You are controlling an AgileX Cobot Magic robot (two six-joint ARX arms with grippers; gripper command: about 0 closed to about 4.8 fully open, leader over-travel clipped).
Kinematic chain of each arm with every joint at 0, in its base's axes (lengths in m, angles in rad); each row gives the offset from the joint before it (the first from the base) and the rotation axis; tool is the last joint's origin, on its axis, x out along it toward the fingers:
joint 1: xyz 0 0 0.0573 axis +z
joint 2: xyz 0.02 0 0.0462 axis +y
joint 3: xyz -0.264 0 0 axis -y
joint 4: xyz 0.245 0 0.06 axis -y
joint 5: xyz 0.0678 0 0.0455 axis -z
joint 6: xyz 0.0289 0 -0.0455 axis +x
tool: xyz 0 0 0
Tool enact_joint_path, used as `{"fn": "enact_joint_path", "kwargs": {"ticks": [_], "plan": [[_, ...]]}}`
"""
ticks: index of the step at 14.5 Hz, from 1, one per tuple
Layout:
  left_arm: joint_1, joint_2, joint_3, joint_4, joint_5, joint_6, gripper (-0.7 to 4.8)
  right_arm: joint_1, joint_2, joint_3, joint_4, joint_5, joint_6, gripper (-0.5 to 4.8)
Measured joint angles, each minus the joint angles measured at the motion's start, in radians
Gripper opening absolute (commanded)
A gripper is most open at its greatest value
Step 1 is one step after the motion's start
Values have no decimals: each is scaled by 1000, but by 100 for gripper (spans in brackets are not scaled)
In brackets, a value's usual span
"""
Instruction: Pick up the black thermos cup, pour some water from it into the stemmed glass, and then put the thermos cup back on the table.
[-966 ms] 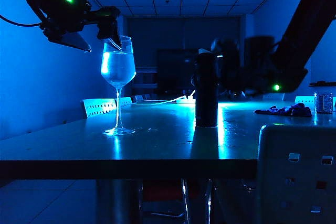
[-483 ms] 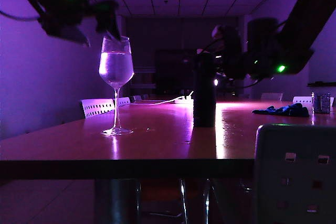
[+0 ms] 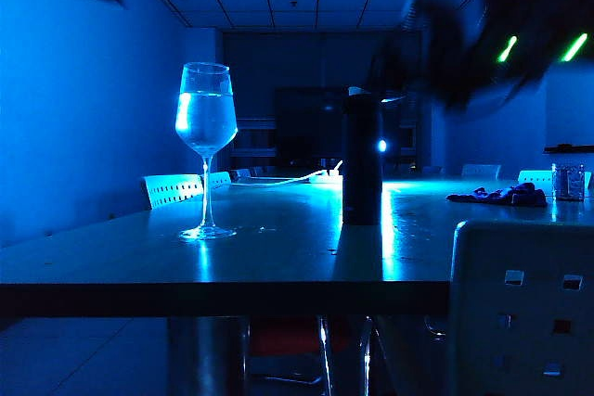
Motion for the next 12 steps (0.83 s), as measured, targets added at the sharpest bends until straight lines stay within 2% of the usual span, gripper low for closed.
{"fn": "enact_joint_path", "kwargs": {"ticks": [2, 4, 6, 8, 10, 12], "plan": [[0, -109, 0, -110, 0, -13, 479, 0, -198, -112, -10, -13, 1, 479], [0, -237, -1, -182, 1, -23, 479, 0, -457, -179, -118, -15, 8, 459], [0, -364, 1, -203, 2, -31, 479, 0, -721, -186, -311, -18, 7, 296], [0, -468, 3, -293, 1, -89, 479, 0, -975, -193, -607, -17, -42, 26], [0, -567, 3, -411, 2, -138, 479, -1, -1201, -193, -787, -13, -86, 8], [0, -657, 3, -522, 19, -155, 451, 0, -1400, -193, -957, 35, -82, -4]]}}
